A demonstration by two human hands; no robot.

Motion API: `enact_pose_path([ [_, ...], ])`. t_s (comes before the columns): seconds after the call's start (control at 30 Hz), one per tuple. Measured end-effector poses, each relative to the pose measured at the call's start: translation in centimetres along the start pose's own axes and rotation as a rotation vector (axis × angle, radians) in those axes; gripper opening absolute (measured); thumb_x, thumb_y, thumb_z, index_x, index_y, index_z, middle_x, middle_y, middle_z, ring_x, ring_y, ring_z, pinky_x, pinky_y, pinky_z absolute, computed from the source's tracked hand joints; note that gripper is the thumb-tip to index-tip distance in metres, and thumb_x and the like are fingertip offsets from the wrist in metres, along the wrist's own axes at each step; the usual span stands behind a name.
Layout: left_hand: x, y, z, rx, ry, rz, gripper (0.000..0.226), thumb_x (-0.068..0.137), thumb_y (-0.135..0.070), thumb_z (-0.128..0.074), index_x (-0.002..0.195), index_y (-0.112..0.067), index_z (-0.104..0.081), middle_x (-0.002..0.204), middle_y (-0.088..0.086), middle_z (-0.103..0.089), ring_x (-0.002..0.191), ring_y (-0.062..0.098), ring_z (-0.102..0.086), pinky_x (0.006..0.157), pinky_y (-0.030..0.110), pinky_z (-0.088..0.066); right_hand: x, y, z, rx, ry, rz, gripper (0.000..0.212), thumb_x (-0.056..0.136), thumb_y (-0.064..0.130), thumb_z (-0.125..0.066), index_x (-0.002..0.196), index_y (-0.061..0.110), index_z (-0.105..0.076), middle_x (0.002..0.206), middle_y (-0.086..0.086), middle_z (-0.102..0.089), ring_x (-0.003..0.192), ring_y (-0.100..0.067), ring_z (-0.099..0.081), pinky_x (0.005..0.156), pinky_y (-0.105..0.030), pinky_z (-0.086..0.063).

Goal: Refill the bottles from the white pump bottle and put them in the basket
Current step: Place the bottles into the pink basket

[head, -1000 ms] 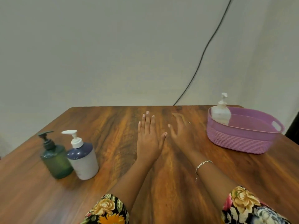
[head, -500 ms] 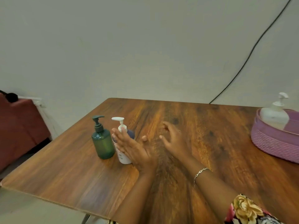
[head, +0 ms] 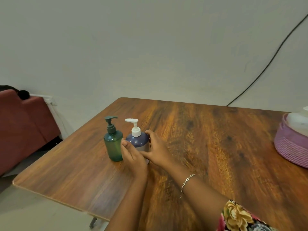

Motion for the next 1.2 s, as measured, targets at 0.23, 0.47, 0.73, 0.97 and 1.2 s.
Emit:
enact_pose_path([
  [0.23,0.1,-0.4,0.4,-0.003,-0.030,0.043,0.062,0.100,-0.040,-0.016,0.121,0.003,-0.056,0.113,0.018,-0.064,0.103,0.028,-0.061,0.082,0.027,-0.050,0.0,0.0,-1.1,-0.030,-0.072,-0.099,0.084,0.067,0.044,-0.078,0.134,0.025,-0.031,0.132,0.002,-0.047,0.118,-0.019,-0.050,0.094,-0.039,-0.048],
  [0.47,-0.2,-1.8,0.3,-0.055,0.066,-0.005,0.072,0.093,-0.052,-0.016,0.113,-0.002,-0.063,0.106,0.011,-0.068,0.101,0.022,-0.063,0.078,0.023,-0.047,0.3,0.0,0.9,0.124,-0.128,-0.140,0.085,0.061,0.028,-0.085,0.131,0.025,-0.036,0.132,0.004,-0.048,0.119,-0.016,-0.049,0.096,-0.032,-0.046],
  [0.73,-1.7,-3.2,-2.3,-0.111,0.377,-0.087,0.054,0.093,-0.055,-0.037,0.119,-0.014,-0.062,0.109,-0.005,-0.068,0.104,0.007,-0.063,0.088,0.031,-0.052,0.2,0.3,8.1,0.229,-0.067,-0.158,0.088,0.060,0.012,-0.086,0.133,0.022,-0.037,0.132,0.004,-0.046,0.112,-0.010,-0.045,0.093,-0.026,-0.042],
  [0.97,-4.3,-3.9,-6.6,-0.095,0.843,-0.147,0.072,0.072,-0.043,-0.069,0.136,-0.018,-0.048,0.131,-0.005,-0.058,0.119,0.010,-0.055,0.099,0.037,-0.048,-2.1,-1.7,14.6,0.276,-0.136,-0.220,0.078,0.062,0.001,-0.080,0.127,0.022,-0.043,0.119,0.004,-0.050,0.113,-0.017,-0.050,0.094,-0.032,-0.046],
  [1.2,-8.2,-4.7,-12.1,-0.002,1.114,-0.205,0.091,0.070,-0.027,-0.079,0.145,-0.024,-0.029,0.140,-0.005,-0.048,0.126,0.013,-0.049,0.102,0.037,-0.046,-5.1,-4.0,21.1,0.318,-0.191,-0.254,0.080,0.056,-0.006,-0.082,0.125,0.017,-0.049,0.121,-0.003,-0.057,0.111,-0.021,-0.055,0.092,-0.035,-0.051],
])
Point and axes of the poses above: each hand's wrist, its own x-axis towards the middle knuckle, its own z-axis out of the back of the hand, y = z × x, the point moved 4 cm from there along x, towards the middle knuckle
